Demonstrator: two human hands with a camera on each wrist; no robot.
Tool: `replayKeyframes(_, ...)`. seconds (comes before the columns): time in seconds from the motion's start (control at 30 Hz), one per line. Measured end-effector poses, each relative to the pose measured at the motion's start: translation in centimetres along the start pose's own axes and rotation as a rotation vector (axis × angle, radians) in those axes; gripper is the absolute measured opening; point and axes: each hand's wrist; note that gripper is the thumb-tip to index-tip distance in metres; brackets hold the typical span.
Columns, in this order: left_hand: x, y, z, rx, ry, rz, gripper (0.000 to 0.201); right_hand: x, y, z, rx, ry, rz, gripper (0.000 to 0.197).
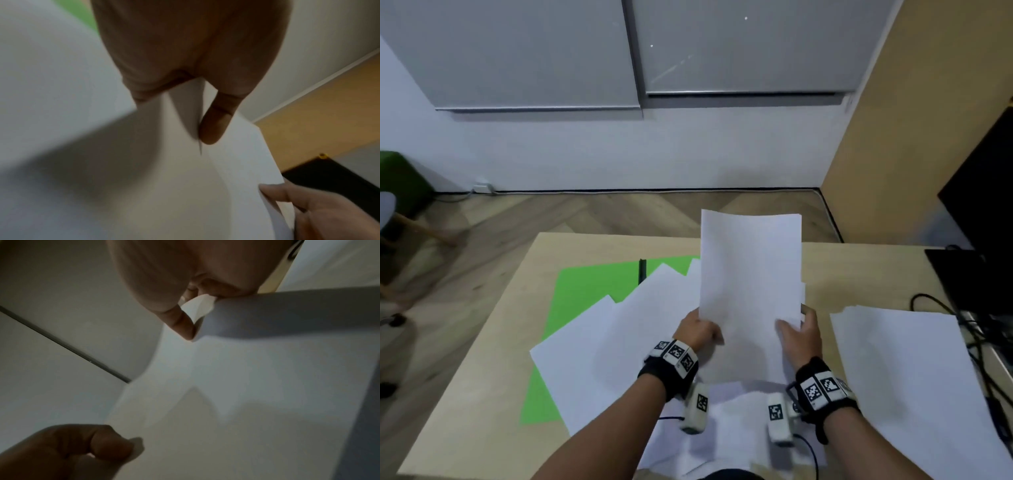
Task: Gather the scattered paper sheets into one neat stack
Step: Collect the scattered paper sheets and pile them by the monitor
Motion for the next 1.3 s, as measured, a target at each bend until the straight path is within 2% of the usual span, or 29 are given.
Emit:
replayKeyframes(0.13, -8.2, 0.1, -0.8, 0.08, 0.003, 0.109, 0.055, 6.1, 2.6, -3.2, -0.039, -0.056, -0.081, 0.051)
replayKeyframes(0.2, -12.3, -0.6, -1.1, 0.102, 0.059, 0.175, 0.056, 9.9, 3.3, -4.6, -0.091, -0.135, -0.128, 0.051)
replayKeyframes(0.33, -18.9, -1.8, -1.4, 0.026, 0.188, 0.334, 0.054, 16.6, 4.3, -7.5, -0.185, -0.142, -0.263, 0.053)
replayKeyframes(0.47, -23.2, -2.8, -1.9, -0.064, 0.341, 0.465, 0.058, 21.7, 4.9, -10.0, -0.216, -0.232, -0.385, 0.055)
replayKeyframes(0.53, -24.7, -3.4, -2.0, -0.083, 0.368, 0.509, 0.055, 23.6, 4.9, -10.7, -0.266, -0.356, -0.424, 0.056)
replayKeyframes(0.6, -26.2, -3.9, -2.0, -0.101, 0.381, 0.55, 0.066, 25.1, 5.0, -11.4, -0.31, -0.516, -0.435, 0.056)
replayKeyframes(0.7, -28.4, -4.7, -1.4, -0.119, 0.398, 0.588, 0.103, 26.5, 4.7, -12.1, -0.324, -0.694, -0.422, 0.059)
replayKeyframes(0.73, -29.1, -5.0, -1.2, -0.117, 0.413, 0.593, 0.11, 26.8, 4.6, -12.1, -0.321, -0.734, -0.42, 0.063)
replayKeyframes(0.9, -30.7, -5.6, -0.4, -0.165, 0.584, 0.565, 0.111, 27.1, 4.4, -11.6, -0.331, -0.926, -0.411, 0.081)
replayKeyframes(0.97, -30.3, -5.6, -0.4, -0.191, 0.611, 0.552, 0.121, 26.9, 4.3, -12.1, -0.294, -0.963, -0.421, 0.08)
replayKeyframes(1.03, -29.9, -5.4, -0.2, -0.209, 0.632, 0.558, 0.134, 26.4, 4.1, -12.8, -0.236, -1.007, -0.345, 0.072)
replayKeyframes(1.1, -29.6, -5.1, 0.3, -0.191, 0.625, 0.538, 0.125, 25.7, 3.9, -13.6, -0.187, -1.075, -0.164, 0.065)
replayKeyframes(1.17, -28.7, -4.8, 0.6, -0.154, 0.583, 0.496, 0.105, 25.0, 3.9, -13.8, -0.231, -1.095, -0.033, 0.067)
replayKeyframes(1.23, -27.0, -4.5, 0.7, -0.134, 0.533, 0.438, 0.096, 24.4, 4.0, -13.2, -0.328, -1.075, -0.02, 0.069)
replayKeyframes(1.3, -24.2, -4.0, 0.9, -0.142, 0.493, 0.327, 0.079, 23.7, 4.3, -12.3, -0.351, -1.035, -0.054, 0.069)
Point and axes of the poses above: each hand's wrist, its own y-axis towards the middle knuckle, its own x-axis out of the back of the hand, z = x × y, and after that the axes turned 2 degrees about -y, right-handed
